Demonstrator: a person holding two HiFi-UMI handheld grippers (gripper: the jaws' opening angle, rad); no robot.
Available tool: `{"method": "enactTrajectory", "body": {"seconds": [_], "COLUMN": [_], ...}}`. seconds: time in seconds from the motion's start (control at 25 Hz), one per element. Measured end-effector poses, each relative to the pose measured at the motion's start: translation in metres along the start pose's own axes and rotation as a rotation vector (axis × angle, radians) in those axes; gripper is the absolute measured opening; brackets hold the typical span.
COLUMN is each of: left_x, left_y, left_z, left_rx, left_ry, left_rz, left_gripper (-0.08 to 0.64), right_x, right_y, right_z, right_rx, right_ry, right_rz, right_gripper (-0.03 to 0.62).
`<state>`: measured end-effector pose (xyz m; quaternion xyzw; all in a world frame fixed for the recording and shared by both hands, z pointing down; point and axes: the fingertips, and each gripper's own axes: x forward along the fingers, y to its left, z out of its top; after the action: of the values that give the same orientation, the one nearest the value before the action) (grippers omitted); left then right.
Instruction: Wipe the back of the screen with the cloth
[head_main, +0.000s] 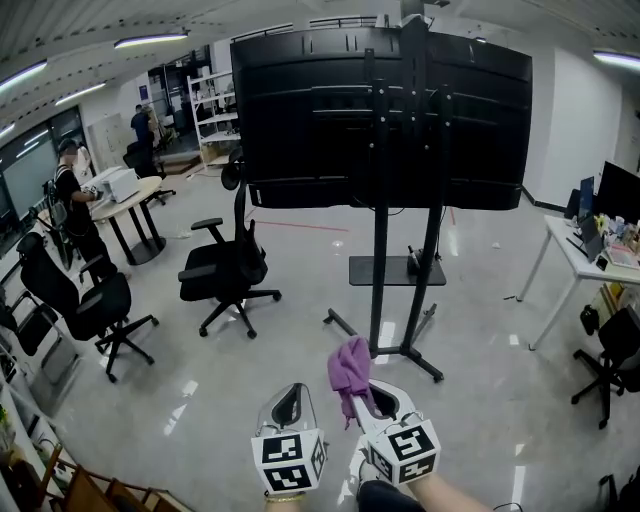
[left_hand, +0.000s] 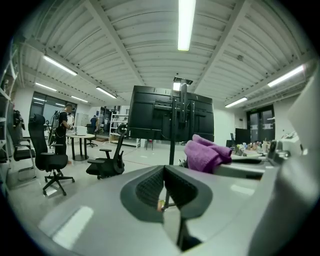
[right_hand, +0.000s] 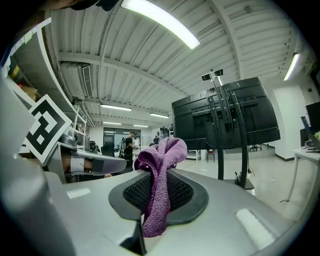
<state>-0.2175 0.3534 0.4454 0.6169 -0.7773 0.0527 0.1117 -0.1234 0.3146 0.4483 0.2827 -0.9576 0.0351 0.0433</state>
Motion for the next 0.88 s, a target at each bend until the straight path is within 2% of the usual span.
{"method": "enactTrajectory", "body": {"seconds": [0.16, 0.6, 0.88], "left_x": [0.053, 0.236, 0.332], "left_y": [0.016, 0.071, 0.093], "left_z": [0.009, 0.1, 0.124], "left_rx": [-0.005, -0.022, 0.006], "left_ry": [-0.004, -0.078, -0.059], "left_rz": [0.019, 0.09, 0.098], "left_gripper": [0.008, 0.008, 0.008], "right_x": [0.047, 0.229, 0.32], "right_y": [-0.032, -0.138, -0.195], "right_z": [0.005, 0.064, 0.091], "right_rx": [-0.003, -0.084, -0.111], "right_ry": [-0.014, -0.051, -0.069], "right_rz": [0.003, 0.073, 0.057], "right_gripper": [0.052, 0.054, 0.054]}}
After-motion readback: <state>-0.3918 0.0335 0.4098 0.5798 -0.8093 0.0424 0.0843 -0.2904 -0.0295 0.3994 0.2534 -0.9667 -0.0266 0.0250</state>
